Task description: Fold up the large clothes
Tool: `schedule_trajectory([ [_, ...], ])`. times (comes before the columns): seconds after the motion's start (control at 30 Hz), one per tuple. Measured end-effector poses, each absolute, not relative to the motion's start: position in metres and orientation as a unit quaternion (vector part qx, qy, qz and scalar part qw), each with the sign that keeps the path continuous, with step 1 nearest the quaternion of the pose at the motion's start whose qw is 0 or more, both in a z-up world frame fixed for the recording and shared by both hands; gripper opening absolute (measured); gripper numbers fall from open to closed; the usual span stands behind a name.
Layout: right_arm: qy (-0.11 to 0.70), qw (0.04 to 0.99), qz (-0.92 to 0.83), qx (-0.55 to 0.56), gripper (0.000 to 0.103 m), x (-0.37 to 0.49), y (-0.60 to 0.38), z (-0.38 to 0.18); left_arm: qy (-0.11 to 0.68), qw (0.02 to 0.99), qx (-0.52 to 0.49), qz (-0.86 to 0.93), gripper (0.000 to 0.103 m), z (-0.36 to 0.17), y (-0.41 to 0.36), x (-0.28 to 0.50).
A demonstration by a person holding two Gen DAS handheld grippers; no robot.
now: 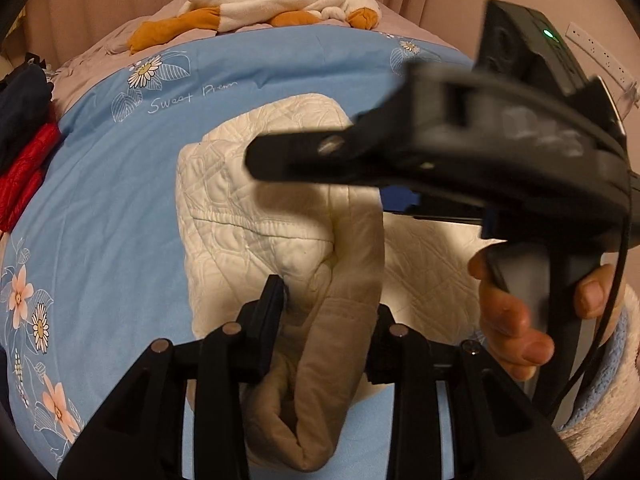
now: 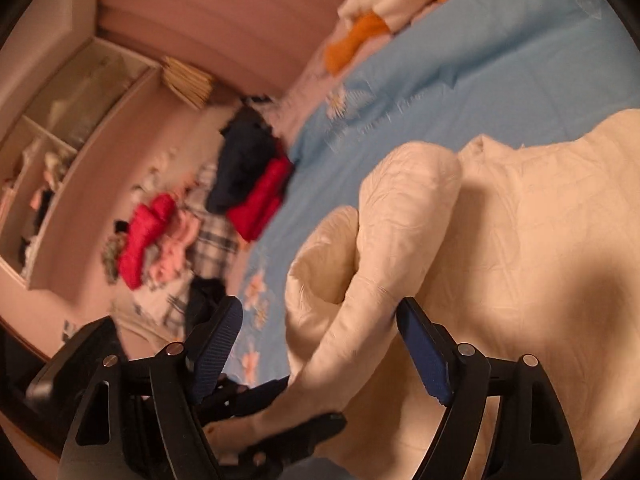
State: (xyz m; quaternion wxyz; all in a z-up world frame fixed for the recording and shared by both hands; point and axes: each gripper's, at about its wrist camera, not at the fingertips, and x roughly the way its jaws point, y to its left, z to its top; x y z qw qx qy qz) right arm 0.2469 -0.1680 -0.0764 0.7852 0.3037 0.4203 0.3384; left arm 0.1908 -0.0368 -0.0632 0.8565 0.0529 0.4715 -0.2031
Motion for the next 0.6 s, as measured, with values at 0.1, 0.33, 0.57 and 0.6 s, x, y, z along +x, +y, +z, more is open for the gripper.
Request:
schedule_trajectory([
  [0.1, 0.422, 0.797, 0.337, 0.273, 0.031, 0.244, -0.157, -0.077, 0.474, 0.856, 0.043, -0.202, 0.036, -0.064, -0.033, 0.192],
  [0.33, 0.4, 0.803, 0.329, 0.295, 0.01, 0.236, -0.183, -0.091, 0.471, 0.852, -0.032, -0.226, 0.066, -0.052, -0.012, 0.183],
  [0.57, 0.388, 0.808, 0.318, 0.309, 0.01, 0.228, -0.204, -0.094, 0.457, 0.843, -0.161, -0.233, 0.08, -0.037, 0.044, 0.164],
  [0.6, 0.385, 0.81, 0.316, 0.31, 0.01, 0.226, -0.208, -0.093, 0.454, 0.848, -0.166, -0.216, 0.082, -0.037, 0.053, 0.164],
])
